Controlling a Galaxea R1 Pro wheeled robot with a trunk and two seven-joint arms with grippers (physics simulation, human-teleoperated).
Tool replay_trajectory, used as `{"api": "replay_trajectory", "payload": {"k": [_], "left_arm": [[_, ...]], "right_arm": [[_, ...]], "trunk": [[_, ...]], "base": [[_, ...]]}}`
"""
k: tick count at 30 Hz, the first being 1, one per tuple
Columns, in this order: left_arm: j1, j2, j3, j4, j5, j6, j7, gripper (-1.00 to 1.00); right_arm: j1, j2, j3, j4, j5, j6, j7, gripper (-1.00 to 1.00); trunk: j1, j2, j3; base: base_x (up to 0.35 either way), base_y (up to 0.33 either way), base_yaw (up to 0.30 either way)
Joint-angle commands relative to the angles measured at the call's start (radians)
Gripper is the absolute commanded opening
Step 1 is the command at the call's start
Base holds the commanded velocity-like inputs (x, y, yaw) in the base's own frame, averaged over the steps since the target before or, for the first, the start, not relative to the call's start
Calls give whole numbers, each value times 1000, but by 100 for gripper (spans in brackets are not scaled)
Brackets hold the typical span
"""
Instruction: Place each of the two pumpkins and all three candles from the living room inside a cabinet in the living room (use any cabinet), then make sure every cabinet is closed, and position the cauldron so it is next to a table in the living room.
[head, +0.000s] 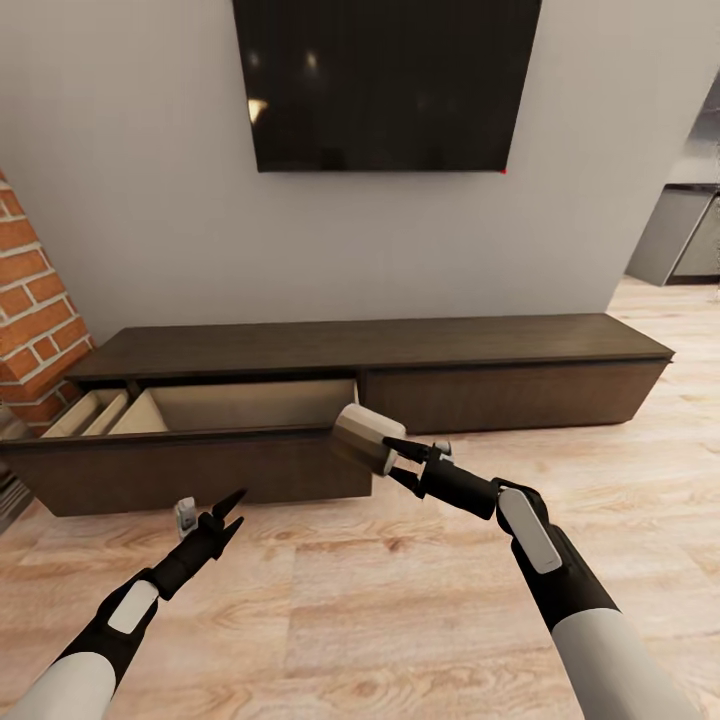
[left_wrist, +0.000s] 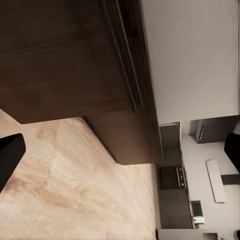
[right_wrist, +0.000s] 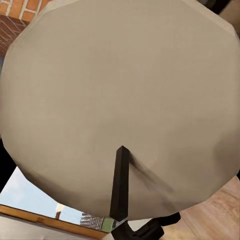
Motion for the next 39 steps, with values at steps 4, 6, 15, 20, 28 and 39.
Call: {"api": "replay_trajectory", "payload": {"k": [4,6,15,20,28,39], "left_arm": [[-1,0,1,1,4,8,0,100],[-1,-1,0,1,4,8,18,100],[-1,-4,-1,-2,6,8,60,100],[-1,-6,-2,-2,7,8,62,100],[-1,-42,-5,-2,5,8,105,100],[1,-63,-6,-3,6,9,146,100]], "right_arm": [[-1,-1,3,0,2,2,0,-100],[-1,0,4,-1,3,2,-2,-100],[-1,-1,68,-1,4,-5,-3,-100],[0,0,86,-1,4,-6,-3,-100],[1,0,93,1,5,-6,-2,-100],[1,0,91,8,5,-6,-4,-100]], "trunk": [[-2,1,15],[-3,1,22],[-7,3,57],[-9,4,77],[-13,6,108],[-18,9,150]], "base": [[0,0,0],[0,0,0],[0,0,0],[0,0,0],[0,0,0],[0,0,0]]}}
